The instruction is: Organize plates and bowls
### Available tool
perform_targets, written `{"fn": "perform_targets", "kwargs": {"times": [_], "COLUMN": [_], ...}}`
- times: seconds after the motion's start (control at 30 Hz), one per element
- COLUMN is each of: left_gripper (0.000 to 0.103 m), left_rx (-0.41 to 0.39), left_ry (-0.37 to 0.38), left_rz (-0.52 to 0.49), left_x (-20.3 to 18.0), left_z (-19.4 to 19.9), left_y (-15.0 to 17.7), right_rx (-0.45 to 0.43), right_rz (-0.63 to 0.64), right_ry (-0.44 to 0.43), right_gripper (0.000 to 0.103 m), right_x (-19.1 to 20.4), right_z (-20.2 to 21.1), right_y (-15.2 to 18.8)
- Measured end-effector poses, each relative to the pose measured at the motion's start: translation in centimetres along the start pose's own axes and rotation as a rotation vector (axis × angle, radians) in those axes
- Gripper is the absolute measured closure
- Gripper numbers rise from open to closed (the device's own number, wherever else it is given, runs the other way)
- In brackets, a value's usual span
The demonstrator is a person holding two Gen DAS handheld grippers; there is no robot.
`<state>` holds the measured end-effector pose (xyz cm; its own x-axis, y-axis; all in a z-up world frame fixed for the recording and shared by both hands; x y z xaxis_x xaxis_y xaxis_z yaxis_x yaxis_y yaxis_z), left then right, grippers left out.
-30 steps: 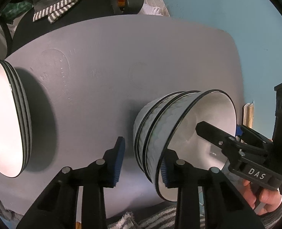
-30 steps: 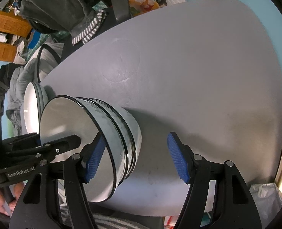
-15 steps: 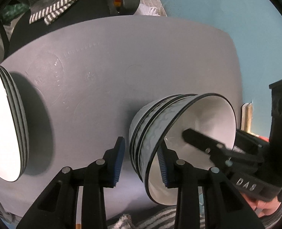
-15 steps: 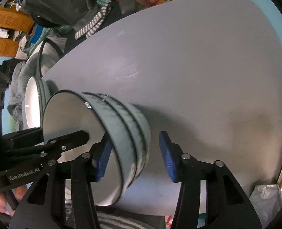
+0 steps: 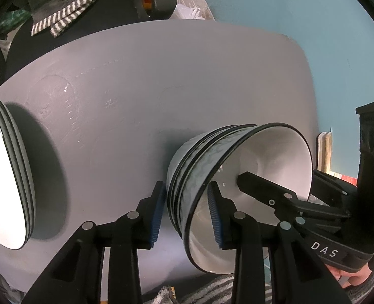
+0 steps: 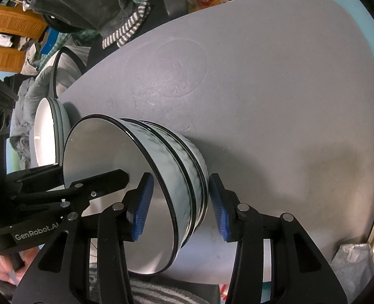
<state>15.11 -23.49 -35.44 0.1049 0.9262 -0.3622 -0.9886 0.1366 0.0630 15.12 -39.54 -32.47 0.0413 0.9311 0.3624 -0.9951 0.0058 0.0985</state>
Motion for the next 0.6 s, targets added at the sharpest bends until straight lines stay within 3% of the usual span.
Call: {"fn": "perform_targets", "kwargs": {"times": [0.43, 0.6], "left_gripper": [0.069, 0.069], "left_rx": [-0.02, -0.009], "left_ry": [-0.03, -0.027], "left_rz": [-0.016, -0.002], "left_x": [0.07, 0.18], "left_z": [0.2, 0.26], "left_y": [0.22, 0.24], "right_rx": [-0.005, -0.009], "right_rz": [-0.023, -0.072], "right_ry": [-0.001, -0.008], "right_gripper": [0.059, 0.064], "right_x": [0.01, -0.39], "right_z": [0.14, 0.34], "right_y": [-0.01, -0.05]}}
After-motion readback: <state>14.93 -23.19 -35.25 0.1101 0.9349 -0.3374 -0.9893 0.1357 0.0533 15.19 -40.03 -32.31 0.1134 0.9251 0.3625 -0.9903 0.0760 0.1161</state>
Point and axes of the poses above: each gripper's, at about its wrist camera, not at the fingertips, and z roughly against the way its jaws point, x to its left, y to its underside, the point moved 7 cm from there along -z, roughly the way its jaws point, and after that the axes turned 8 degrees about -z, right-handed, at the moved point
